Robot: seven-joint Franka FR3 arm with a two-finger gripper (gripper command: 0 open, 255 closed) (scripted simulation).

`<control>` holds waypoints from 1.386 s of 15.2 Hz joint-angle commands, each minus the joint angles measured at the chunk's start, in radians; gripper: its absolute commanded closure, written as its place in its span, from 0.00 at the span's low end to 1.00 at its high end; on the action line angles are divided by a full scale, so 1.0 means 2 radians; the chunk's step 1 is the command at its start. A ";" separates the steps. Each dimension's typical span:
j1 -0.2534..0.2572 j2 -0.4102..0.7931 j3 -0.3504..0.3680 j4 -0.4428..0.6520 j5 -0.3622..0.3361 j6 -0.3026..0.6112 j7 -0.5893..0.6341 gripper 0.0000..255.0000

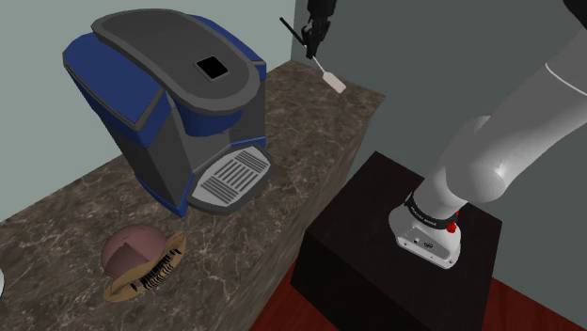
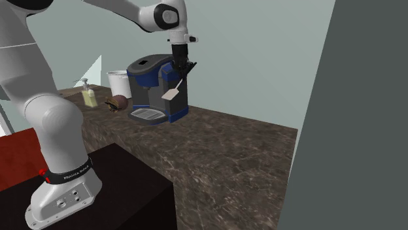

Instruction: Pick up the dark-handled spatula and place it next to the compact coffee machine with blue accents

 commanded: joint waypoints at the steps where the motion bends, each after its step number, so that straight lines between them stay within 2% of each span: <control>1: 0.000 0.001 0.000 -0.012 0.000 0.014 -0.001 1.00; 21: -0.001 0.040 -0.004 -0.108 0.008 0.148 -0.008 1.00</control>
